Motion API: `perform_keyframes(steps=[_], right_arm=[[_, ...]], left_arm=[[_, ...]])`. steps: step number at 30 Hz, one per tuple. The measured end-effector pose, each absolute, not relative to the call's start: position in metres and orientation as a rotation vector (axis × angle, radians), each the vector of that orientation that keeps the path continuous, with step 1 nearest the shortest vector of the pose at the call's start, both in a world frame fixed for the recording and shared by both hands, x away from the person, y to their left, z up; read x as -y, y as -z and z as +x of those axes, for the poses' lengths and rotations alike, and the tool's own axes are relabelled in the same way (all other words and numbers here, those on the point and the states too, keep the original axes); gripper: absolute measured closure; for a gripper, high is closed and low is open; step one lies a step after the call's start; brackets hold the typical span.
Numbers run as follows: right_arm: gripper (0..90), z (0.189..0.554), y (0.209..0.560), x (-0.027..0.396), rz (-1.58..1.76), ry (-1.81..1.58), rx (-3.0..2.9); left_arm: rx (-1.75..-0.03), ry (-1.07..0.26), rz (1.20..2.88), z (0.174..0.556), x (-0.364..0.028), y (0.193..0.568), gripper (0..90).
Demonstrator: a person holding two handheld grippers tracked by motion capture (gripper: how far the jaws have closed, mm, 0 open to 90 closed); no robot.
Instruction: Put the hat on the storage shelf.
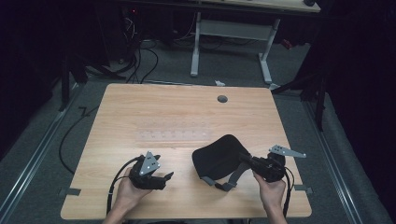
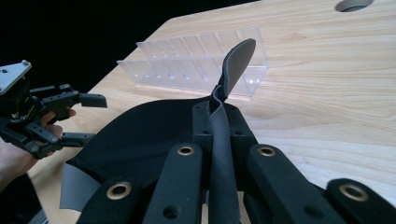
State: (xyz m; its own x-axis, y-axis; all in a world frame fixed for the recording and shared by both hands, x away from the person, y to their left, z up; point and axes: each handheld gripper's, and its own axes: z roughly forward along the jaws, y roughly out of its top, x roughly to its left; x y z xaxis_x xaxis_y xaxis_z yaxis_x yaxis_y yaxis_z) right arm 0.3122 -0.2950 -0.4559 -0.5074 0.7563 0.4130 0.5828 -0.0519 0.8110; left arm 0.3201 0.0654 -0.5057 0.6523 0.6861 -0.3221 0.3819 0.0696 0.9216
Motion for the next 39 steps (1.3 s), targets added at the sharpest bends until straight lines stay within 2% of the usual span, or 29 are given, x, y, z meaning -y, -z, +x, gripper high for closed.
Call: perform_keyframes(steps=[13,26,39], right_arm=[[86.6,0.313,0.454,0.274,1.446,-1.603,-2.111],[86.6,0.317,0.454,0.258,1.432,-1.577,-2.175],[86.4,0.321,0.454,0.244,1.413,-1.605,-2.222]], left_arm=[[-0.791,-0.259,1.596,0.302,-0.036,0.496,22.2],[-0.776,-0.261,1.586,0.301,-0.033,0.494,22.5],[-0.764,-0.276,1.603,0.299,-0.031,0.494,28.8]])
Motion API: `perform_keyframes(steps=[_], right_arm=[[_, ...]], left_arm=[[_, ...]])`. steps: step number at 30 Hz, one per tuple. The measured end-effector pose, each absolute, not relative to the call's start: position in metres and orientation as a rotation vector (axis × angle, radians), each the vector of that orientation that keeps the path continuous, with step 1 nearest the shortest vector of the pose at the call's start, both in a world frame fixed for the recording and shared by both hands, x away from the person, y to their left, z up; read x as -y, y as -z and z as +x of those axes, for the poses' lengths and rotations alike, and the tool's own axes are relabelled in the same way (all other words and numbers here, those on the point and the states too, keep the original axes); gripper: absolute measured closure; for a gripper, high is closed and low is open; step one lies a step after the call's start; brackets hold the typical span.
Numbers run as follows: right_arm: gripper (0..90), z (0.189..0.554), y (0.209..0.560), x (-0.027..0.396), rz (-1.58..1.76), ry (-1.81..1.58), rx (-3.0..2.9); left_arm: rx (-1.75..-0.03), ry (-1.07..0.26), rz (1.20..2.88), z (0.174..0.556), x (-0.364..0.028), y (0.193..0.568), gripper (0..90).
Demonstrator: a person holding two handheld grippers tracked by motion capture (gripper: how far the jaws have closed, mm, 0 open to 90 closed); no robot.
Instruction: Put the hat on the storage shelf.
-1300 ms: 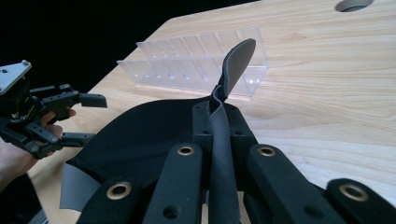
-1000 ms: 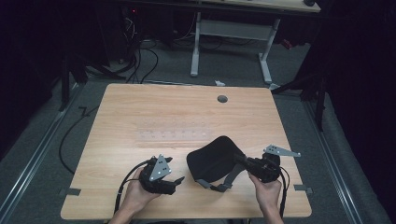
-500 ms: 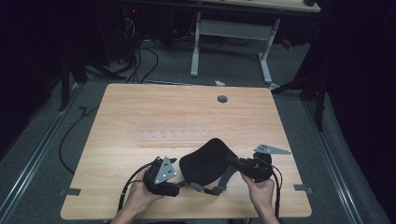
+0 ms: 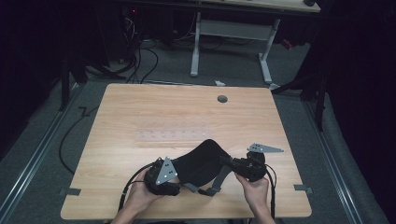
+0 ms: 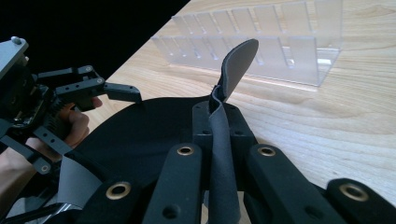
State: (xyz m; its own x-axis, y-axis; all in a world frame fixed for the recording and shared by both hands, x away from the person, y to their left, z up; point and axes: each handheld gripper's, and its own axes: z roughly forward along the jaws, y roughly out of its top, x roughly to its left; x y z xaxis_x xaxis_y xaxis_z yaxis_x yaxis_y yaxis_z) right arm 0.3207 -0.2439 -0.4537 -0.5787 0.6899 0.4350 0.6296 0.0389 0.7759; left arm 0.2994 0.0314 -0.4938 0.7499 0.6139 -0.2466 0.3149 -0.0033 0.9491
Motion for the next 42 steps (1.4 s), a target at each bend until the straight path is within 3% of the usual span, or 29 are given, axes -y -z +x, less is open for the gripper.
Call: perform_keyframes(steps=[15,31,36,42], right_arm=[[86.2,0.321,0.453,0.233,1.382,-1.658,-2.257],[84.2,0.330,0.456,0.236,1.417,-1.699,-2.219],[78.0,0.334,0.456,0.239,1.437,-1.705,-2.189],[69.1,0.333,0.454,0.246,1.433,-1.702,-2.141]], left_arm=[[-0.747,-0.293,1.629,0.297,-0.030,0.494,46.9],[-0.628,-0.255,1.696,0.289,-0.029,0.483,77.4],[-0.594,-0.185,1.702,0.286,-0.029,0.480,86.1],[-0.631,-0.150,1.669,0.290,-0.032,0.477,86.4]])
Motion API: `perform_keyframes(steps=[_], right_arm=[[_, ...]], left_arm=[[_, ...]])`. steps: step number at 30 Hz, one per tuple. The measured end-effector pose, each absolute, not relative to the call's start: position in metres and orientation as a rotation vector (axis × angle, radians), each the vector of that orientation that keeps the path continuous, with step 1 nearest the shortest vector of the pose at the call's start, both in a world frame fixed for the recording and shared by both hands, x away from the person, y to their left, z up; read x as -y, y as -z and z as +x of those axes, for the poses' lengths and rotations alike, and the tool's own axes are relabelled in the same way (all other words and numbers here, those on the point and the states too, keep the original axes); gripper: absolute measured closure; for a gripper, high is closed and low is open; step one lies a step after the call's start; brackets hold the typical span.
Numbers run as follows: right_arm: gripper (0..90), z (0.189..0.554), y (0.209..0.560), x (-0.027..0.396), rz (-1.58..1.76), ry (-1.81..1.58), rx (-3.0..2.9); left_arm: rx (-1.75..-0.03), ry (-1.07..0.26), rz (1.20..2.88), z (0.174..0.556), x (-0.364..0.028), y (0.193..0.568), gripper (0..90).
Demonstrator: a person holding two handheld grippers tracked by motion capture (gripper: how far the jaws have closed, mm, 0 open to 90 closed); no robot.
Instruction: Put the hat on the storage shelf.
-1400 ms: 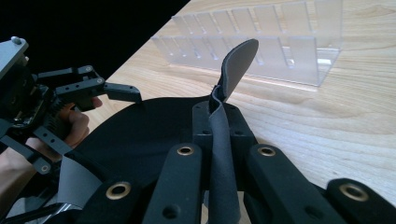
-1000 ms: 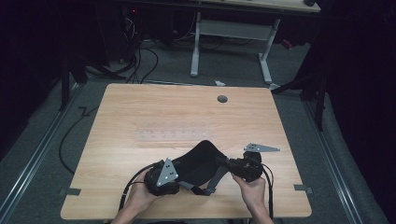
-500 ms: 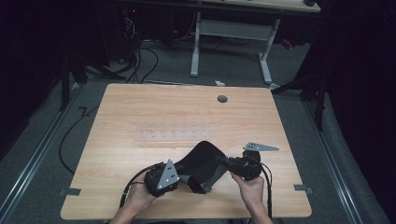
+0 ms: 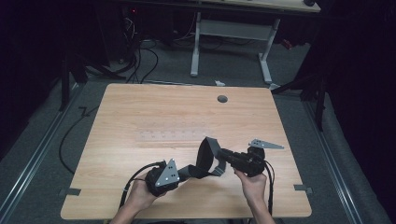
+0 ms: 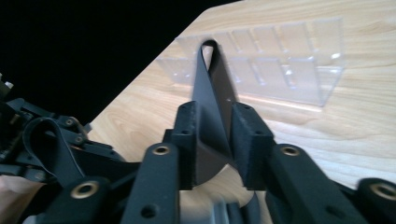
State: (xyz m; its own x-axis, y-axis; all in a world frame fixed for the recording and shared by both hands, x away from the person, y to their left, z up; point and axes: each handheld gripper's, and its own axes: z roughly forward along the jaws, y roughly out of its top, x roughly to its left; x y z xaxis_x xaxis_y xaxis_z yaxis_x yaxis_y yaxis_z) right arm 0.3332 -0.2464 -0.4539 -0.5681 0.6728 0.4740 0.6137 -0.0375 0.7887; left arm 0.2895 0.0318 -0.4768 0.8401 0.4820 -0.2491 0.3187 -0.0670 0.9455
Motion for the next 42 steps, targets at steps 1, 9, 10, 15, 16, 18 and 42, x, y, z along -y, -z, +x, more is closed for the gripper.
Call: perform_keyframes(steps=[1,9,10,15,16,18,42], right_arm=[[66.7,0.333,0.454,0.249,1.430,-1.706,-2.128],[56.5,0.327,0.471,0.272,1.468,-1.548,-2.060],[56.5,0.327,0.471,0.272,1.468,-1.548,-2.060],[51.2,0.329,0.485,0.280,1.511,-1.424,-2.028],[50.3,0.329,0.487,0.281,1.506,-1.392,-2.020],[49.3,0.331,0.491,0.283,1.500,-1.312,-2.005],[42.3,0.348,0.522,0.299,1.525,-0.861,-1.908]], left_arm=[[-0.632,-0.152,1.672,0.290,-0.034,0.476,86.4],[-0.701,-0.118,1.588,0.296,-0.050,0.469,86.3],[-0.712,-0.111,1.579,0.297,-0.052,0.467,86.3],[-0.736,-0.102,1.553,0.300,-0.060,0.461,86.3],[-0.746,-0.100,1.543,0.302,-0.061,0.460,86.3],[-0.756,-0.106,1.529,0.304,-0.064,0.459,86.3],[-0.841,-0.167,1.393,0.318,-0.095,0.452,86.3]])
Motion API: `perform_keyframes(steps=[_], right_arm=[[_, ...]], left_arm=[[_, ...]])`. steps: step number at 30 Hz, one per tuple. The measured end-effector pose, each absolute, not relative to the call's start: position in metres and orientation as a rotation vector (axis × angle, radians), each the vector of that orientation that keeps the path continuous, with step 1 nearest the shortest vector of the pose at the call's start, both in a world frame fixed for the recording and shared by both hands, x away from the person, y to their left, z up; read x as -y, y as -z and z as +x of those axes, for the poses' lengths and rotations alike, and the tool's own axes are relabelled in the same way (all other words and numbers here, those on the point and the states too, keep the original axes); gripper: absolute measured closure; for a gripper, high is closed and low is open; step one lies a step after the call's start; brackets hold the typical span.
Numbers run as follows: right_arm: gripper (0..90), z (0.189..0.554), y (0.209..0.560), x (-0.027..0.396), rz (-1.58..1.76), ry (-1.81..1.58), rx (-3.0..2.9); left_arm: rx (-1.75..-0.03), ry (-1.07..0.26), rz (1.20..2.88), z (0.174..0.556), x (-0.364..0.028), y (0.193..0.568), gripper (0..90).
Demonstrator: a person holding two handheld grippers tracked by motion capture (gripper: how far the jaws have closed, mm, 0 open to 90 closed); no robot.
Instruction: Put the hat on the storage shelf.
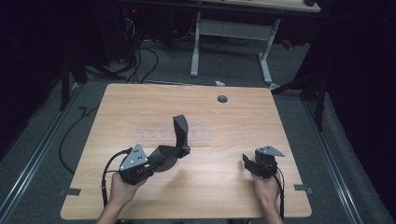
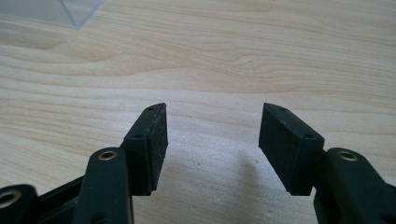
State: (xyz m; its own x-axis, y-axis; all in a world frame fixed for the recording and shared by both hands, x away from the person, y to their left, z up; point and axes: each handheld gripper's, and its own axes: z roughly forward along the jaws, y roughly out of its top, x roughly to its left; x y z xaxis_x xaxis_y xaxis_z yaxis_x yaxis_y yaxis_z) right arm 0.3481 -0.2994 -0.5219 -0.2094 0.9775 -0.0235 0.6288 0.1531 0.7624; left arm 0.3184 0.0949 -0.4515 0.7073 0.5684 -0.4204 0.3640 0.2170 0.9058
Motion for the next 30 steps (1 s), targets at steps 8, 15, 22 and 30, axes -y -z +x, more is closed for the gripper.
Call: perform_keyframes(steps=[8,15,22,30], right_arm=[[40.4,0.352,0.530,0.300,1.533,-0.812,-1.943],[39.5,0.353,0.531,0.302,1.560,-0.825,-1.938],[39.5,0.353,0.531,0.302,1.560,-0.824,-1.939],[39.2,0.353,0.531,0.302,1.559,-0.825,-1.940]], left_arm=[[-0.869,-0.212,1.336,0.331,-0.108,0.446,86.3],[-0.889,-0.247,1.284,0.345,-0.119,0.434,86.3],[-0.918,-0.291,1.225,0.359,-0.133,0.424,86.3],[-0.942,-0.346,1.186,0.376,-0.143,0.416,86.3]])
